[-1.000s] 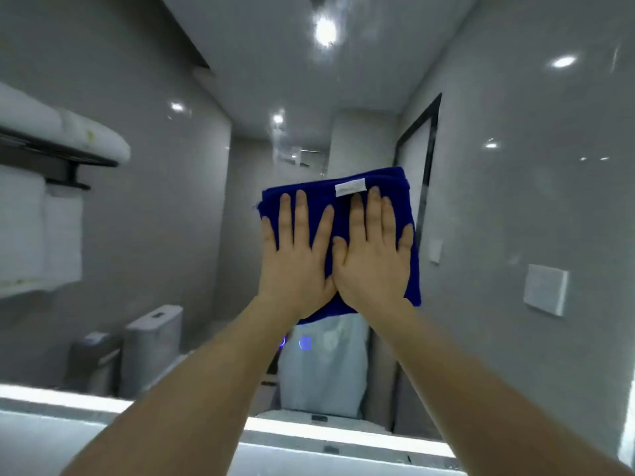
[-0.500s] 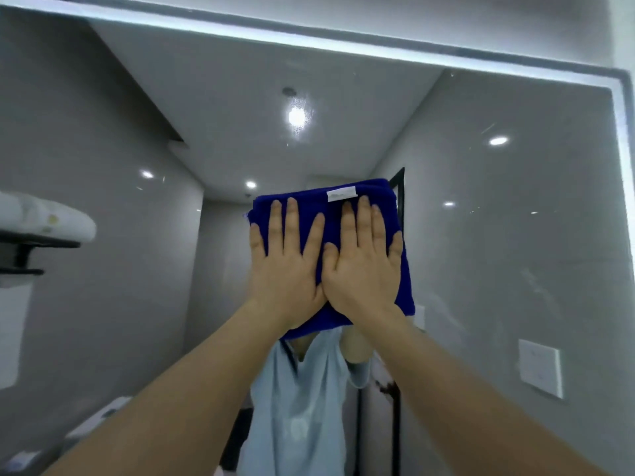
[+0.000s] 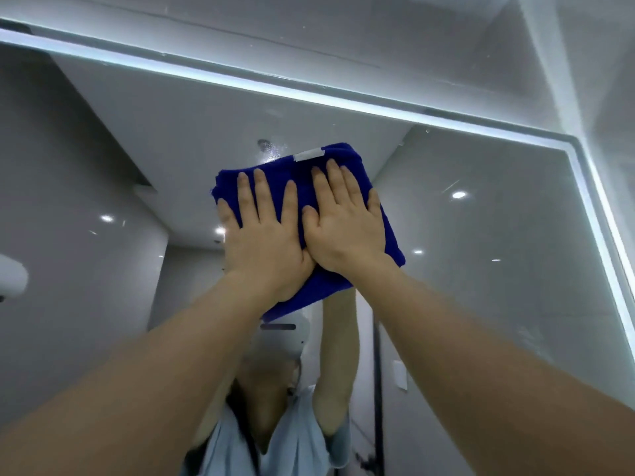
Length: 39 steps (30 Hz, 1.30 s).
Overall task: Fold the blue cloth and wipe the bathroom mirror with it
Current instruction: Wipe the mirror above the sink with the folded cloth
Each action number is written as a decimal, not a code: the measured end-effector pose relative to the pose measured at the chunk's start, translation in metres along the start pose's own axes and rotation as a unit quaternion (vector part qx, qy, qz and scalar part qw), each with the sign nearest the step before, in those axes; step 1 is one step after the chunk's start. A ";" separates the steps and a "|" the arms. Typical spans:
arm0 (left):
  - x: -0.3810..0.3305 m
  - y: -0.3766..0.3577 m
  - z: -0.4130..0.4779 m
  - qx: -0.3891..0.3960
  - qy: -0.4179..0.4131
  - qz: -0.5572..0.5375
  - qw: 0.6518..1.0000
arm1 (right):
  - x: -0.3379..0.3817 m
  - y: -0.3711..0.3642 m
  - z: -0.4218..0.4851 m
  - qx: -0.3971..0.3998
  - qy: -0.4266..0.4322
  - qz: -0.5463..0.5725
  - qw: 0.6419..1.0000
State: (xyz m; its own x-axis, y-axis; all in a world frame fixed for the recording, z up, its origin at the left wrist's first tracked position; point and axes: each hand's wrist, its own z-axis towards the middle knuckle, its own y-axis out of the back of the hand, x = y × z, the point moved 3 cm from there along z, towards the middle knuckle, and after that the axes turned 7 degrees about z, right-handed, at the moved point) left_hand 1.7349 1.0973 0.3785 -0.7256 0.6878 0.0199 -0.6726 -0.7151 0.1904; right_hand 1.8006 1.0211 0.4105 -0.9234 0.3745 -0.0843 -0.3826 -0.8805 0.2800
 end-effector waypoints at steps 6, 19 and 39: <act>-0.004 0.005 0.027 -0.016 0.024 -0.017 0.999 | -0.006 0.009 0.031 -0.004 0.033 -0.012 0.999; -0.021 0.016 0.074 -0.022 0.068 0.002 0.997 | -0.022 0.031 0.085 0.001 0.084 -0.031 0.996; -0.247 0.017 0.073 -0.034 -0.153 -0.010 0.988 | -0.236 0.100 -0.009 -0.040 -0.123 -0.003 0.992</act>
State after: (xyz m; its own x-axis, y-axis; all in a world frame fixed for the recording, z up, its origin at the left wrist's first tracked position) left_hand 1.9130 0.9246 0.4482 -0.6413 0.6999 0.3143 -0.7019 -0.7007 0.1282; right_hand 1.9795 0.8419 0.4502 -0.8892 0.4311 0.1533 -0.3989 -0.8945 0.2020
